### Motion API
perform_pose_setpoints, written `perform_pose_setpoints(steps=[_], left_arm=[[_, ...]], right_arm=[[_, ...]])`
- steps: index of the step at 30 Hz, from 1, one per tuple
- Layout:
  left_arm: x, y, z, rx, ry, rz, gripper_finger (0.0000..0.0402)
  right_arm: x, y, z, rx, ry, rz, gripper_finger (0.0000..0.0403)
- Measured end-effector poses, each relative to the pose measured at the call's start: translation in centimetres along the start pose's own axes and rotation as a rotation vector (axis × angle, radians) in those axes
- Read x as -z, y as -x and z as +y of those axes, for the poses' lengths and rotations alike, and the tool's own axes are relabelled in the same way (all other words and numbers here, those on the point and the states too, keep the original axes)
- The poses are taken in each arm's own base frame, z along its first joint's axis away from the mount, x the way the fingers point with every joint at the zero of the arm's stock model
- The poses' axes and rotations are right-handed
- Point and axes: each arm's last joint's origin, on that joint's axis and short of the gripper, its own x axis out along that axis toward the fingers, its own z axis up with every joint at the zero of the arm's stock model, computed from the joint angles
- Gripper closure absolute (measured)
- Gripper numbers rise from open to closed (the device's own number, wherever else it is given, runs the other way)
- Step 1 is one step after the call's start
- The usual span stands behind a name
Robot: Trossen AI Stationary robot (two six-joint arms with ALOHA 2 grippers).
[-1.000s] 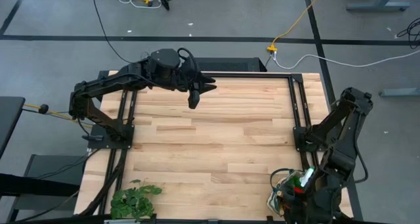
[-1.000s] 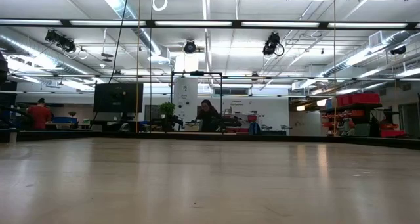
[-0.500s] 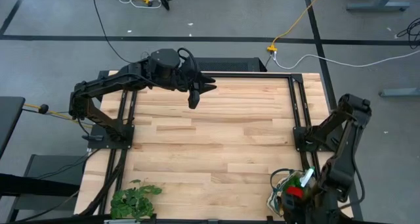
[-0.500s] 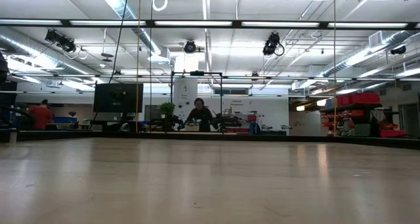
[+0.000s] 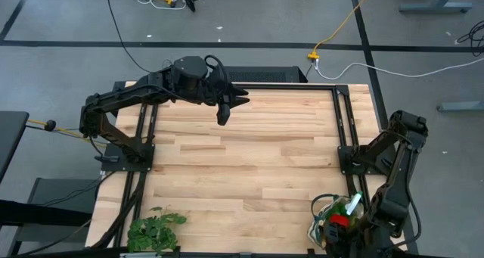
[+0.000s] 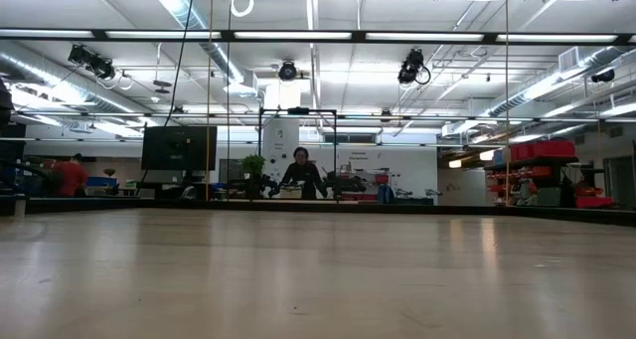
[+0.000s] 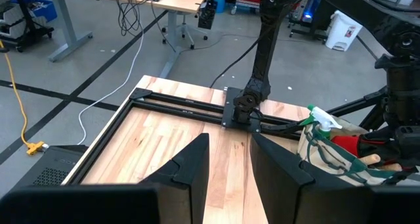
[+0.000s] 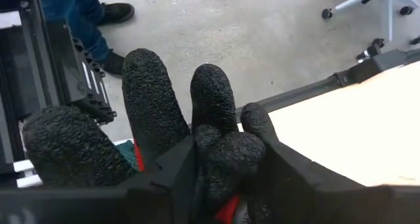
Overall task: Pick & Place Garden tools in Gardening bag
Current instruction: Put the red gloves into the gardening bag
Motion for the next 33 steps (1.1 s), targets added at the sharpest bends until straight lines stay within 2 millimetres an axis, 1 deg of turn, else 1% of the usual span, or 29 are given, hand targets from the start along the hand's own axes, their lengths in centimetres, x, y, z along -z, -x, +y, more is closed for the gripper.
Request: perform_pose_setpoints(steps=[7, 10, 26, 29, 33], left_arm=[[0.0, 0.0, 0.0, 0.000, 0.000, 0.000, 0.0284], [0.0, 0.0, 0.0, 0.000, 0.000, 0.000, 0.0284], [0.0, 0.0, 0.0, 0.000, 0.000, 0.000, 0.0284], [0.0, 0.0, 0.0, 0.000, 0.000, 0.000, 0.0284], [0.0, 0.0, 0.0, 0.000, 0.000, 0.000, 0.0284]], right_arm=[[0.0, 0.1, 0.3, -0.006, -0.013, -0.002, 0.0284], [-0.1, 0.5, 0.4, -0.006, -0.010, -0.014, 0.0301], [0.2, 4.6, 0.2, 0.010, -0.016, -0.136, 0.0383], [0.3, 5.5, 0.1, 0.015, -0.018, -0.164, 0.0389], [0.5, 6.6, 0.1, 0.020, -0.020, -0.198, 0.0387]])
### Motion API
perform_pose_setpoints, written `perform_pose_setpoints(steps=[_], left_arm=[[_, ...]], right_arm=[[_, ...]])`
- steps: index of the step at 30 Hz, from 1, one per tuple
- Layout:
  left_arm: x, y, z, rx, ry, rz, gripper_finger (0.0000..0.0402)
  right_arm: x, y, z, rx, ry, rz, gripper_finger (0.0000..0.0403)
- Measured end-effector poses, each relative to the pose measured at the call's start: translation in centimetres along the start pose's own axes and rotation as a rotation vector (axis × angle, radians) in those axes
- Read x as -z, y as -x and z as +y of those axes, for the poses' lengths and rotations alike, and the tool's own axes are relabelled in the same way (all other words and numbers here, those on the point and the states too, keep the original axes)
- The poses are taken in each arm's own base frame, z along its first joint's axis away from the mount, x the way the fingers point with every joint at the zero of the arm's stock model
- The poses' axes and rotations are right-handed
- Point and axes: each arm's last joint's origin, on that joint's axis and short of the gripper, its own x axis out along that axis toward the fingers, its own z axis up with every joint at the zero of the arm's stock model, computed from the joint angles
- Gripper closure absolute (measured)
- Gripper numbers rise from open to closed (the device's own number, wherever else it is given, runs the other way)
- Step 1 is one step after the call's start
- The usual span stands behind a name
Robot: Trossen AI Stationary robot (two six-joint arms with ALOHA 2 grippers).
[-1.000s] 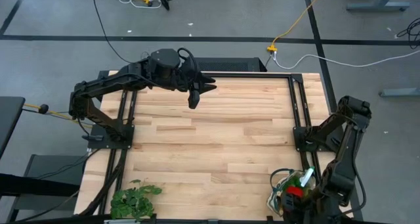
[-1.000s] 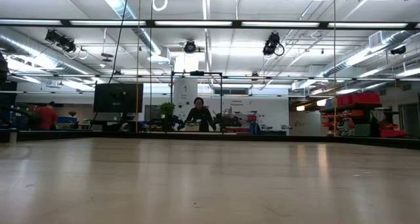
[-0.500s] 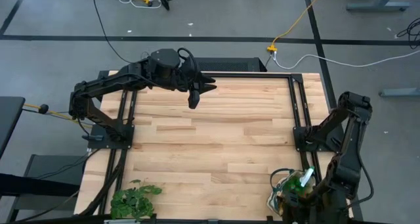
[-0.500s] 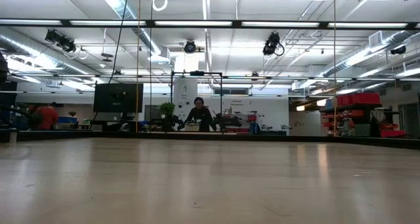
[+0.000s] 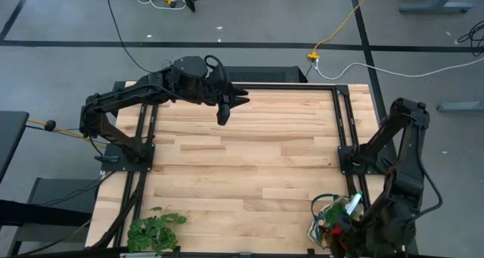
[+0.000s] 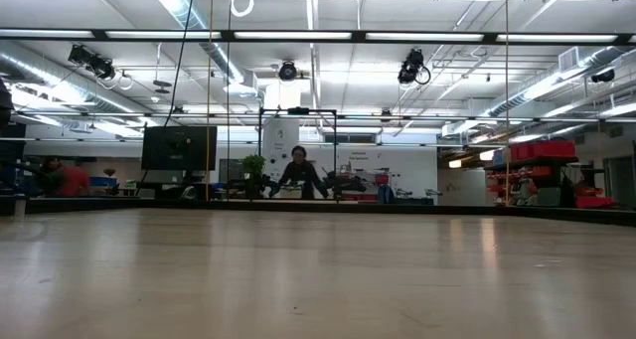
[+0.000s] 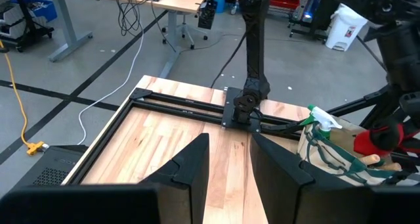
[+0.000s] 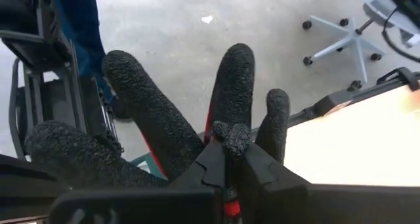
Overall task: Pick & Place Garden tools in Gardening bag
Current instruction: Put the red gloves into the gardening bag
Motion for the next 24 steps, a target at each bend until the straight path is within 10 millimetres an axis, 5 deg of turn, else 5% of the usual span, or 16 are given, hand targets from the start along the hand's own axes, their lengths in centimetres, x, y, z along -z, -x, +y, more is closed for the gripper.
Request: perform_pose_setpoints(steps=[24], left_arm=[[0.0, 0.0, 0.0, 0.000, 0.000, 0.000, 0.0284]], right_arm=[[2.0, 4.3, -0.1, 0.070, -0.071, -0.155, 0.0387]])
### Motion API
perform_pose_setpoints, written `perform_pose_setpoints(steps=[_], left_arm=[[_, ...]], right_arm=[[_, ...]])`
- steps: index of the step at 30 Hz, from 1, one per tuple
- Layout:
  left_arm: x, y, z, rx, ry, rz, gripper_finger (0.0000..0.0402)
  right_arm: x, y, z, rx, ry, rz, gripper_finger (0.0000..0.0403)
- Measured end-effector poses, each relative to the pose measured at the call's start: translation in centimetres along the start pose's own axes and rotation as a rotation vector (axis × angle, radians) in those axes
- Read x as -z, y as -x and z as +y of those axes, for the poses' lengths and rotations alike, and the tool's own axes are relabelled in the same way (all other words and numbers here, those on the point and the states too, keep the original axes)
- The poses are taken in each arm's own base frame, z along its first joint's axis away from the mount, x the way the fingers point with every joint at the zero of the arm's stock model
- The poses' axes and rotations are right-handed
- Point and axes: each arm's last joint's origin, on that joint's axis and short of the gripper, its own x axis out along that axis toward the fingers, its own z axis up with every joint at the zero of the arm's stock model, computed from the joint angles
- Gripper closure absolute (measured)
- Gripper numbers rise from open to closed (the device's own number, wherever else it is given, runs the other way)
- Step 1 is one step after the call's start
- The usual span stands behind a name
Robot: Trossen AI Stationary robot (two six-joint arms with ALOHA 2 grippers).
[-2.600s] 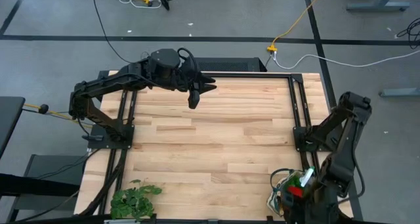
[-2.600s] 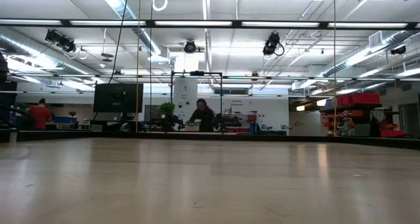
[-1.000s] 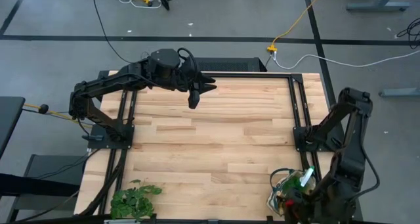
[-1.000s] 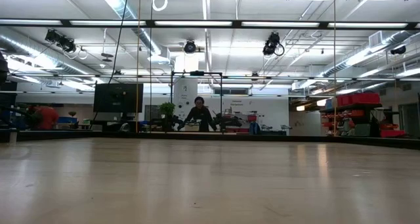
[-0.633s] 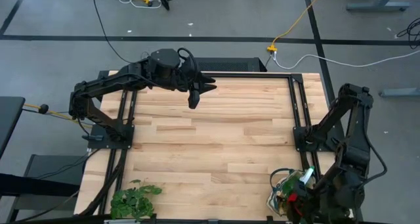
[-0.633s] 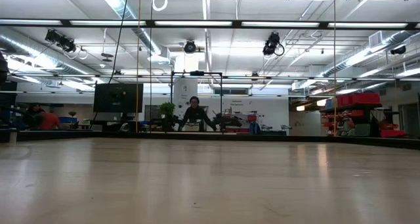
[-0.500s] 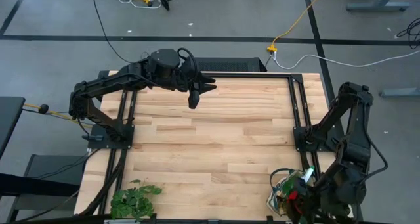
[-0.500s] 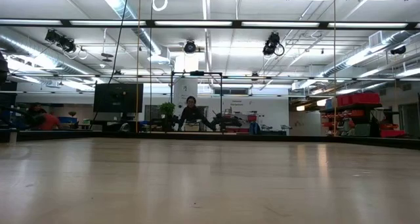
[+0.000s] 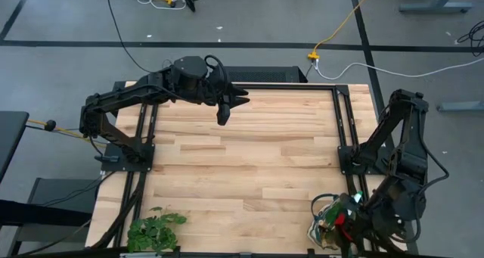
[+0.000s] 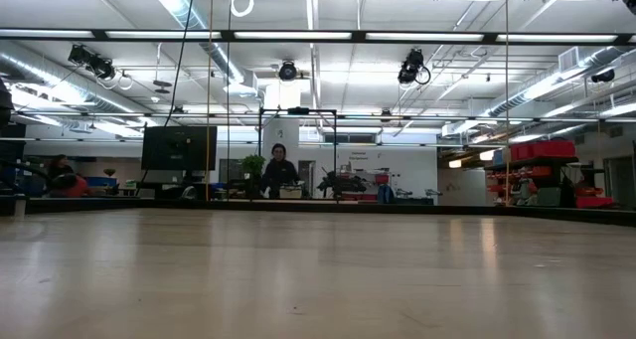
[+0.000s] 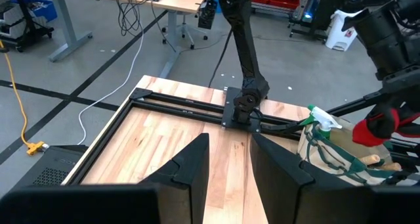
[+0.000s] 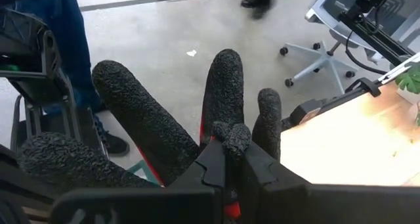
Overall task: Pick & Place Garden tools in Gardening bag
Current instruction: Put the red gloves into the gardening bag
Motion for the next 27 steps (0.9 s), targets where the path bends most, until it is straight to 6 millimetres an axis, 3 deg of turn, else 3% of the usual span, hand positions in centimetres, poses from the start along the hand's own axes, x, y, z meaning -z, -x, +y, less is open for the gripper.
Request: perform_pose_setpoints(steps=[12, 27], left_arm=[[0.0, 0.0, 0.0, 0.000, 0.000, 0.000, 0.0284], [0.0, 0.0, 0.0, 0.000, 0.000, 0.000, 0.0284]], right_arm=[[-0.3, 0.1, 0.0, 0.000, -0.012, -0.040, 0.0387], [1.9, 1.1, -0.1, 0.041, -0.083, -0.186, 0.0387]])
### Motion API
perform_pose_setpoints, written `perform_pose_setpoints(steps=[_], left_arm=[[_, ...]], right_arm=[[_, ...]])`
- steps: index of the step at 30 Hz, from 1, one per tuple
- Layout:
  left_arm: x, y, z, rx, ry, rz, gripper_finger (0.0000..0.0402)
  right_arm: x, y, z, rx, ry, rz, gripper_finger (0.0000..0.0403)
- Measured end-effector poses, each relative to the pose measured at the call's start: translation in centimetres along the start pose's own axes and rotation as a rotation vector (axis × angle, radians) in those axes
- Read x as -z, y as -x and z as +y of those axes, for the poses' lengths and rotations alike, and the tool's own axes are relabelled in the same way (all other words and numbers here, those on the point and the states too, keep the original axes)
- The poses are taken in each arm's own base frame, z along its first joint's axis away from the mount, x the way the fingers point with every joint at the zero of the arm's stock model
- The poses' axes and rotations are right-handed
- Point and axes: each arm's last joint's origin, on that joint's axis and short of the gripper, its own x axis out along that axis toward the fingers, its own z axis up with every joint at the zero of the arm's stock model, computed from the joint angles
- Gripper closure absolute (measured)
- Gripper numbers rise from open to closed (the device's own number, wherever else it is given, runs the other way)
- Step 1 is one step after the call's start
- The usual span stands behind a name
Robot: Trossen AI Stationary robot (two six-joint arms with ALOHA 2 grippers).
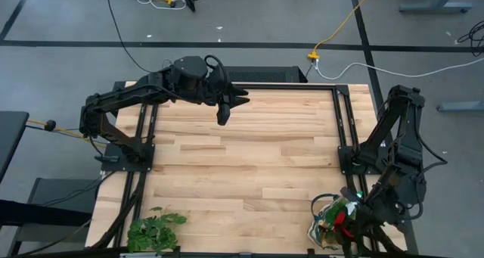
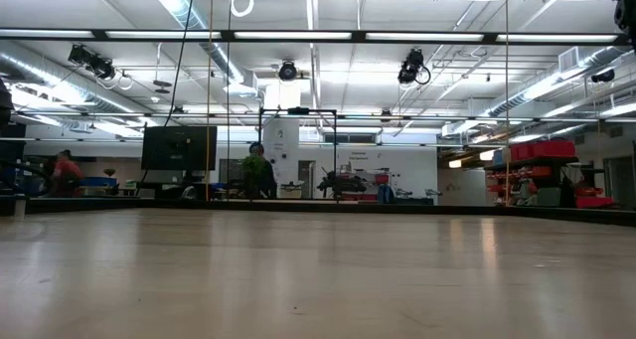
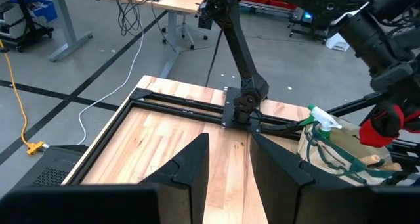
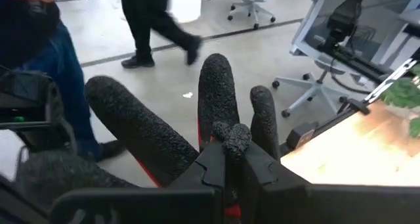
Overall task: Pick & Place Garden tools in Gardening bag
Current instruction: Put the red gloves into the gardening bag
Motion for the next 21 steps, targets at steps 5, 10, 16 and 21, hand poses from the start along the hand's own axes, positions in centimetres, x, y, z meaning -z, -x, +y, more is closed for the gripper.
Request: perform_pose_setpoints(steps=[5, 10, 16, 21], left_arm=[[0.0, 0.0, 0.0, 0.000, 0.000, 0.000, 0.0284], [0.0, 0.0, 0.0, 0.000, 0.000, 0.000, 0.0284], [0.0, 0.0, 0.0, 0.000, 0.000, 0.000, 0.0284], [0.0, 0.0, 0.0, 0.001, 0.000, 0.000, 0.0284]], right_arm=[[0.9, 0.2, 0.0, -0.008, -0.038, -0.011, 0.0387], [1.5, -0.2, 0.2, -0.036, -0.073, -0.024, 0.0387], [1.6, -0.3, 0.2, -0.036, -0.069, -0.026, 0.0387], [1.6, -0.3, 0.2, -0.036, -0.066, -0.026, 0.0381]])
